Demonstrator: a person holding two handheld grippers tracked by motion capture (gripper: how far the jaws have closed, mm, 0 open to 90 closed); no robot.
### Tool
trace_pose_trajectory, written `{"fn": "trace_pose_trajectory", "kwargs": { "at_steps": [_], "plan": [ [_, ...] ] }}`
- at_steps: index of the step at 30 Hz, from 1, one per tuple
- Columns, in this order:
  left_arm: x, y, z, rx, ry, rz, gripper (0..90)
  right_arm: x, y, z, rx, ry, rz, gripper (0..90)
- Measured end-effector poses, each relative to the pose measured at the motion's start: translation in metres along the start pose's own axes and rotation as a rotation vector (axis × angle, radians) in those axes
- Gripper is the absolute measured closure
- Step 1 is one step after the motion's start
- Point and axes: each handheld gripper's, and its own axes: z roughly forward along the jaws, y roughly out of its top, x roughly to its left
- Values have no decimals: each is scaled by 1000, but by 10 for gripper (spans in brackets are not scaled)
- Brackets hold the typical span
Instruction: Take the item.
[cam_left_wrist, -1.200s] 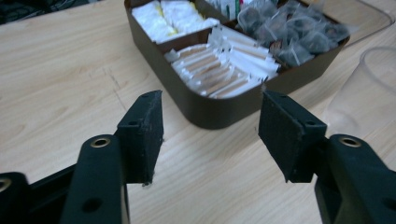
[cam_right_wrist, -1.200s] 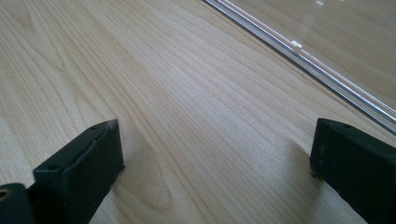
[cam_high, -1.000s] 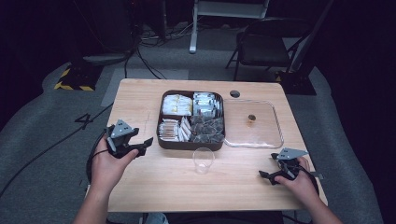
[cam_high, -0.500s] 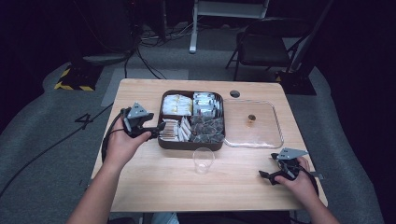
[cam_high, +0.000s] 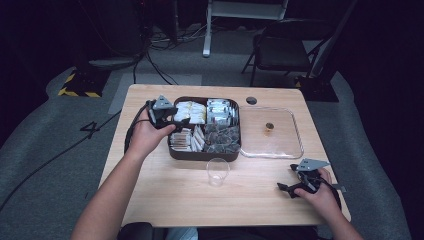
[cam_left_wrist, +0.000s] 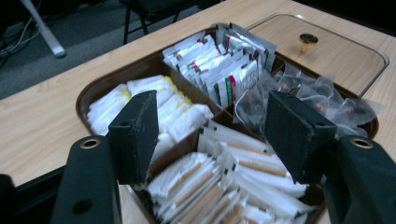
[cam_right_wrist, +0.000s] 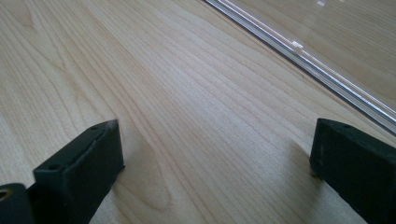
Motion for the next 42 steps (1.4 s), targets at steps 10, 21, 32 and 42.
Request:
{"fn": "trace_pose_trajectory", "kwargs": {
  "at_steps": [10, 21, 32, 42],
  "plan": [
    [18, 10, 32, 10, -16, -11, 389, -1, 0, 0, 0, 4, -4, 26],
    [26, 7, 73, 93, 37, -8, 434, -1, 0, 0, -1, 8, -6, 26],
    [27, 3, 99, 175, 35, -19, 468, -1, 0, 0, -1, 8, -6, 26],
    [31, -3, 108, 281, 22, -35, 487, -1, 0, 0, -1, 8, -6, 26]
  ]
}}
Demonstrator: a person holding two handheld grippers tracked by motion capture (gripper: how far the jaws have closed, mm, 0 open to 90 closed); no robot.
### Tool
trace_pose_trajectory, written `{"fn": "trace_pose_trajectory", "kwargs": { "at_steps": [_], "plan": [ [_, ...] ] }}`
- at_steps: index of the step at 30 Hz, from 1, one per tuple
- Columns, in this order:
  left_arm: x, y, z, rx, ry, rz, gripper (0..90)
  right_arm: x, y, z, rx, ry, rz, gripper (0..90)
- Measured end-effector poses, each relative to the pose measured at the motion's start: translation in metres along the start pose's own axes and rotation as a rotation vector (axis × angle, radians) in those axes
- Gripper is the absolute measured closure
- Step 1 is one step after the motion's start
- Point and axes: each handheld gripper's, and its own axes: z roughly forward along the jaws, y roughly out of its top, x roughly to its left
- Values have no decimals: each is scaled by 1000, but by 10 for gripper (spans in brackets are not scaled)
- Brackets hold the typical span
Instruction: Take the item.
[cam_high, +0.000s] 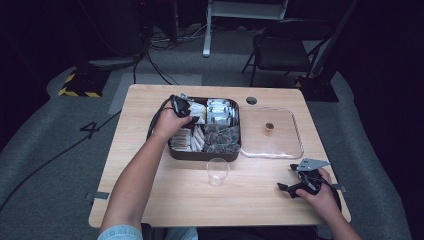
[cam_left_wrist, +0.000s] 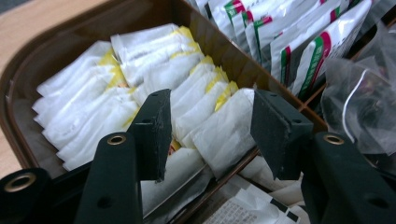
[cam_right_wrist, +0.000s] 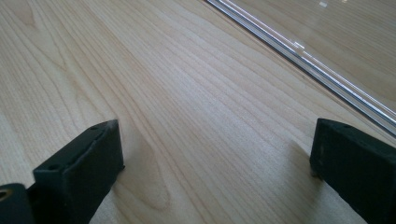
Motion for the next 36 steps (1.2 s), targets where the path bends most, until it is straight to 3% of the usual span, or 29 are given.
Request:
{"fn": "trace_pose_trajectory", "kwargs": {
  "at_steps": [14, 23, 27, 36],
  "plan": [
    [3, 0, 6, 52, -10, -27, 628, 0, 0, 0, 0, 0, 0, 26],
    [0, 2, 8, 104, -6, -16, 842, 0, 0, 0, 0, 0, 0, 26],
    [-1, 4, 6, 82, -10, -14, 888, 0, 0, 0, 0, 0, 0, 26],
    [-5, 11, -12, 10, -14, -6, 899, 0, 0, 0, 0, 0, 0, 26]
  ]
}}
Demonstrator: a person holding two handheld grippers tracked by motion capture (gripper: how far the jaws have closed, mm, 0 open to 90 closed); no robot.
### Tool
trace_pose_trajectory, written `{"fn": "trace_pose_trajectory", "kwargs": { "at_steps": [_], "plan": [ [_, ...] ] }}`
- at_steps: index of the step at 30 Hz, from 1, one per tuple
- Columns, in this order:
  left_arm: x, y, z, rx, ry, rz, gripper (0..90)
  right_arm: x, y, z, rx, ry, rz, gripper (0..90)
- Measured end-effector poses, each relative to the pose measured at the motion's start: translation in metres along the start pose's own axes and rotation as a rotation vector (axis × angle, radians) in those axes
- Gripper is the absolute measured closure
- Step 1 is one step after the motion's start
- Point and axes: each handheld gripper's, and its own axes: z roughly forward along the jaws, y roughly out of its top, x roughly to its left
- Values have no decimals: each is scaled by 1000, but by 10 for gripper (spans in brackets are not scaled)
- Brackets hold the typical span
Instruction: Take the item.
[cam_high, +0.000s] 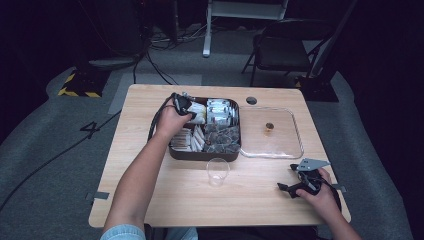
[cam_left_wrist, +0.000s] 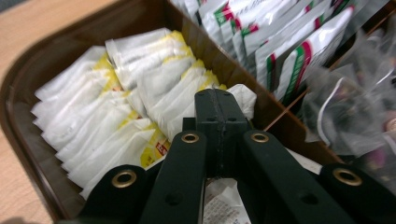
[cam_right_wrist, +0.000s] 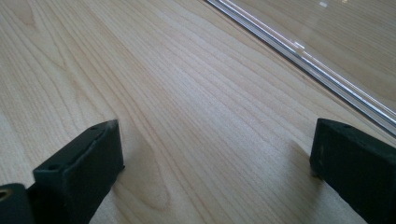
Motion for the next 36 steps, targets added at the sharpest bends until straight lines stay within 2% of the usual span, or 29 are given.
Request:
{"fn": "trace_pose_trajectory", "kwargs": {
  "at_steps": [4, 12, 17, 22, 25, 29, 36],
  "plan": [
    [-1, 3, -11, -45, -10, -12, 899, 0, 0, 0, 0, 0, 0, 26],
    [-8, 8, -36, -116, -20, -7, 900, 0, 0, 0, 0, 0, 0, 26],
    [-16, 9, -52, -148, -48, -11, 900, 0, 0, 0, 0, 0, 0, 26],
    [-28, 5, -70, -194, -77, 7, 900, 0, 0, 0, 0, 0, 0, 26],
    [-37, 0, -80, -221, -97, 11, 900, 0, 0, 0, 0, 0, 0, 26],
    [-51, -5, -95, -230, -110, 47, 900, 0, 0, 0, 0, 0, 0, 26],
    [-86, -18, -117, -248, -121, 82, 900, 0, 0, 0, 0, 0, 0, 25]
  ]
}}
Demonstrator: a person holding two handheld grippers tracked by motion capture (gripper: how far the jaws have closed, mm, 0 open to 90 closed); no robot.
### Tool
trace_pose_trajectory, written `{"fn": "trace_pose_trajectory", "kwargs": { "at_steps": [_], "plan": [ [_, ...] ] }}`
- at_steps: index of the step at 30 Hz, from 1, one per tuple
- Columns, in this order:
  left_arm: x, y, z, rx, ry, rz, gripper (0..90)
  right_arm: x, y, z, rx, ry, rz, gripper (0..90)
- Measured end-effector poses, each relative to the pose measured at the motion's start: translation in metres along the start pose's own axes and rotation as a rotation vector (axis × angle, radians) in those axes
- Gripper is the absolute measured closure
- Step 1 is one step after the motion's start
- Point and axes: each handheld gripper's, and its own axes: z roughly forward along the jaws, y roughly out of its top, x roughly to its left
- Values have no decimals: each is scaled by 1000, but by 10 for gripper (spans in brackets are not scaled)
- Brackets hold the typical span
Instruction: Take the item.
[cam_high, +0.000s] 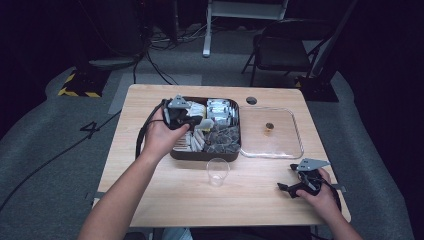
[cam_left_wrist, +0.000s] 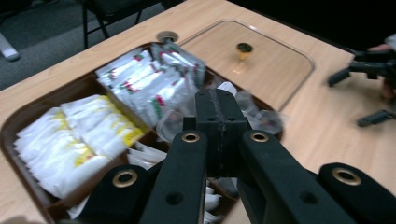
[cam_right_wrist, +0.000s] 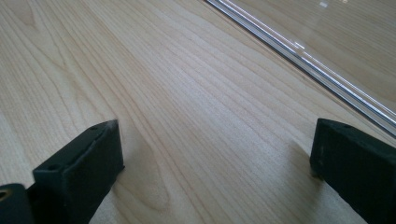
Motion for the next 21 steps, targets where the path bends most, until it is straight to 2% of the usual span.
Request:
{"fn": "trace_pose_trajectory", "kwargs": {
  "at_steps": [5, 6, 11, 14, 15, 18, 21],
  "plan": [
    [-25, -5, -10, -1, -24, 19, 900, 0, 0, 0, 1, -1, 0, 25],
    [-31, -7, -11, 0, -33, 12, 900, 0, 0, 0, 1, -1, 0, 26],
    [-53, -12, -14, 29, -70, 45, 900, 0, 0, 0, 1, -1, 0, 25],
    [-66, -17, -15, 29, -89, 58, 900, 0, 0, 0, 1, -1, 0, 26],
    [-70, -19, -15, 36, -92, 73, 900, 0, 0, 0, 1, -1, 0, 26],
    [-79, -25, -14, 39, -105, 76, 900, 0, 0, 0, 1, -1, 0, 25],
    [-85, -30, -13, 63, -112, 89, 900, 0, 0, 0, 1, -1, 0, 26]
  ]
}}
